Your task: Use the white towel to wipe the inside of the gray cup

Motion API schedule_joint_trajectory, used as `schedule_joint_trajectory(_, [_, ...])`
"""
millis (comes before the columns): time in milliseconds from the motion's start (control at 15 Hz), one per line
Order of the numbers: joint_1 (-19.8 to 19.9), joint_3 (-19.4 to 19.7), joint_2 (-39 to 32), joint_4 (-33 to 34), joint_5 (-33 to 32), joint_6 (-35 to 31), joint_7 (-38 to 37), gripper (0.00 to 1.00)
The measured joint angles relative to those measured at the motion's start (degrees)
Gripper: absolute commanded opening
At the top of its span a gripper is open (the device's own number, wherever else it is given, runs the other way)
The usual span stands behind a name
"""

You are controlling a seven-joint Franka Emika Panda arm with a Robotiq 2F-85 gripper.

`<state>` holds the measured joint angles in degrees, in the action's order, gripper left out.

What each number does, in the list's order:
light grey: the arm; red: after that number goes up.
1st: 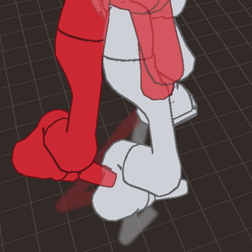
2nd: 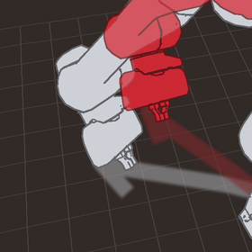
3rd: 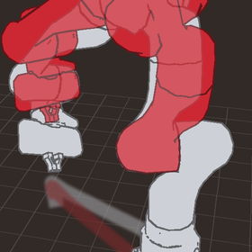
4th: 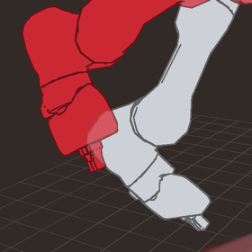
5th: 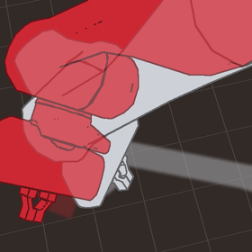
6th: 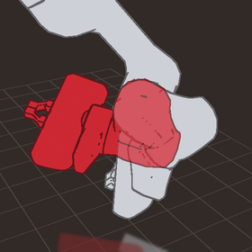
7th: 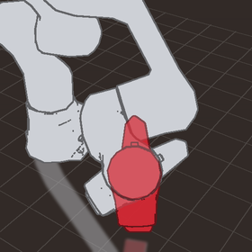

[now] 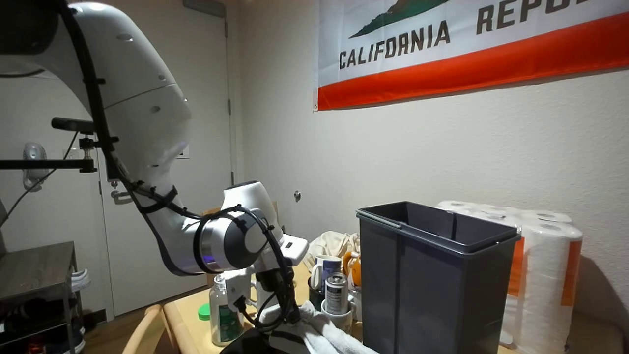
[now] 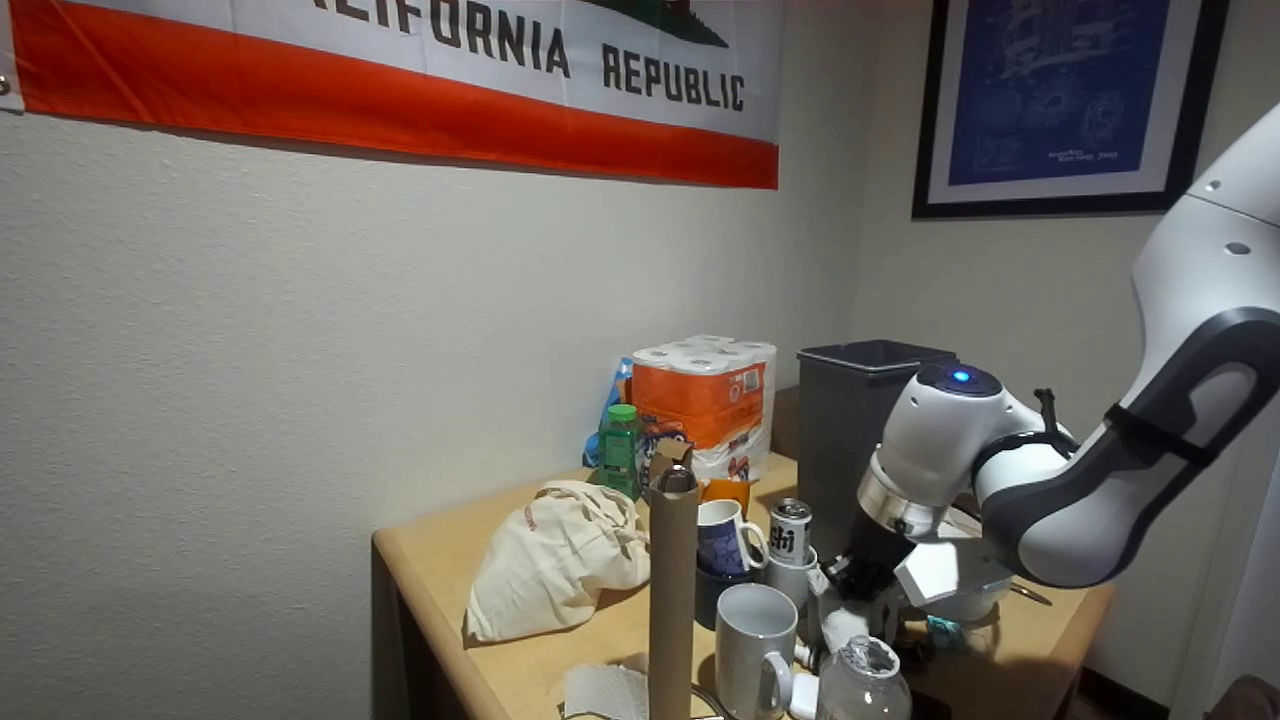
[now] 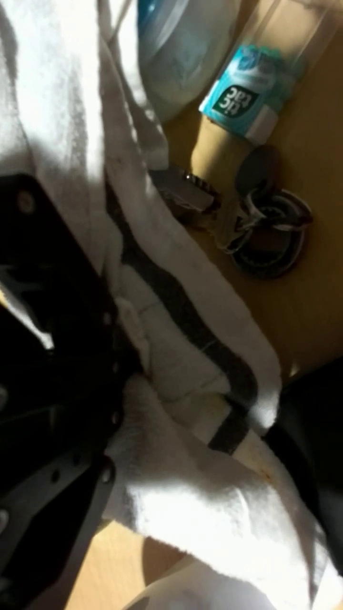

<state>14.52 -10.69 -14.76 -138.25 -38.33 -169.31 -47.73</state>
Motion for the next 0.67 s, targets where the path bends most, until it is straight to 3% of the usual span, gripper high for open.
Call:
schedule_joint_trajectory(267, [-0.09, 0.00, -0.32, -0.65, 0.01, 0.62, -1.16, 0.58])
schedule_joint_trajectory(533, [-0.14, 0.07, -0.31, -0.70, 0.00, 0.63, -2.90, 0.66])
schedule_joint_trajectory(600, [-0.14, 0.07, -0.31, -0.70, 0.00, 0.64, -3.16, 0.16])
schedule_joint_trajectory(667, [-0.16, 0.08, -0.31, -0.68, -0.01, 0.69, -3.22, 0.15])
